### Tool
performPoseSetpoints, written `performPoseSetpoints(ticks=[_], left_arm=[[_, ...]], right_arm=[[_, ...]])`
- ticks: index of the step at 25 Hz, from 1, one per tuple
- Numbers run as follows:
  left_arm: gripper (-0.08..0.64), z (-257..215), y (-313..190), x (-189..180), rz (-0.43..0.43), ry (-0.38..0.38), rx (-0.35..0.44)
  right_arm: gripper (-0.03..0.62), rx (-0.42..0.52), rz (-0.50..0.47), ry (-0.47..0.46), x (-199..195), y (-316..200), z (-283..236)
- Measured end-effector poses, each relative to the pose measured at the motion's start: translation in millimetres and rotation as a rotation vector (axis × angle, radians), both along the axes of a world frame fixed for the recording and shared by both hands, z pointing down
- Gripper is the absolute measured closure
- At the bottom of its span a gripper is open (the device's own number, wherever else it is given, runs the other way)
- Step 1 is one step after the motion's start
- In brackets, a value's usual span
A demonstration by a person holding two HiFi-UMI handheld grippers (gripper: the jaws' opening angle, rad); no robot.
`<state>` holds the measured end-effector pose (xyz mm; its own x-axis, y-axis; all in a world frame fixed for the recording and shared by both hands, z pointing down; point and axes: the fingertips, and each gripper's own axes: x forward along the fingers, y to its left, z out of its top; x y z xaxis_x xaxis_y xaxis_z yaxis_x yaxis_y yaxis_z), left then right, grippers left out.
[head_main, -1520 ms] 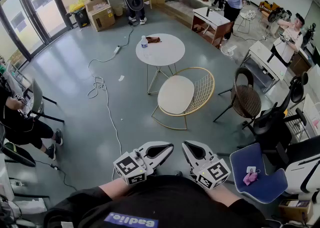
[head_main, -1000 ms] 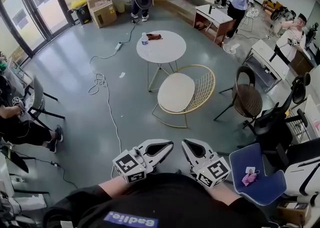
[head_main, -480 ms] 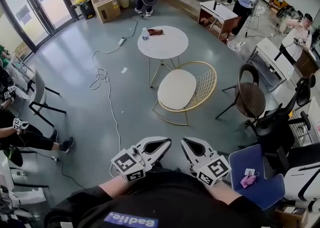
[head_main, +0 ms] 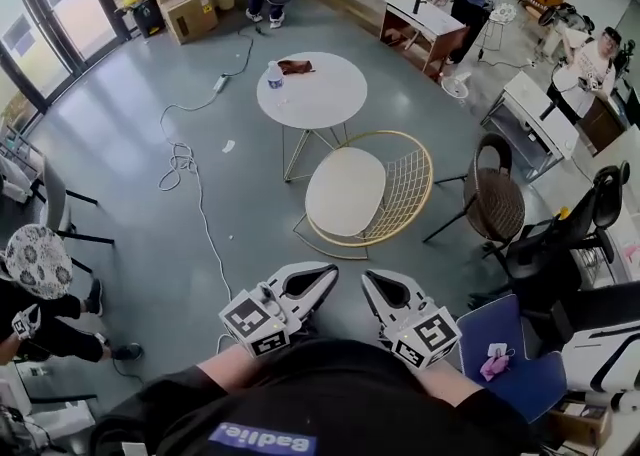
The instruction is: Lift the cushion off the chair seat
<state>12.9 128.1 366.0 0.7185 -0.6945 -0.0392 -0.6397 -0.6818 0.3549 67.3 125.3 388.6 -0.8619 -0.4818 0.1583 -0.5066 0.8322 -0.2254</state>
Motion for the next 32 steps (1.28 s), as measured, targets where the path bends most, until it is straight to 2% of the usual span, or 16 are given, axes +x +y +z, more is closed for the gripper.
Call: performPoseSetpoints(ticks=[7,11,15,26,32], left_arm=[[0.545,10,-82,-63,0.056,-0.010,-0.011],[0.544,19,-118,-89,0.091,-0.022,-0.024],[0.545,30,-145,-105,0.099,-0.029,-0.047],[0.543,77,-194,-108,0.034,-0.033,-0.123],[0.543,126,-222,-106,0.015,-0.106,-0.169]], right_arm=[[0.565,-0.033,0.089,0.008,-61,-78,4],[0.565,-0.013,0.142,0.032,-85,-112,4],[0.566,-0.022,0.154,0.061,-100,-131,14],[0.565,-0.050,0.160,0.070,-91,-177,46],[0.565,-0.056,0.159,0.098,-78,-198,67]])
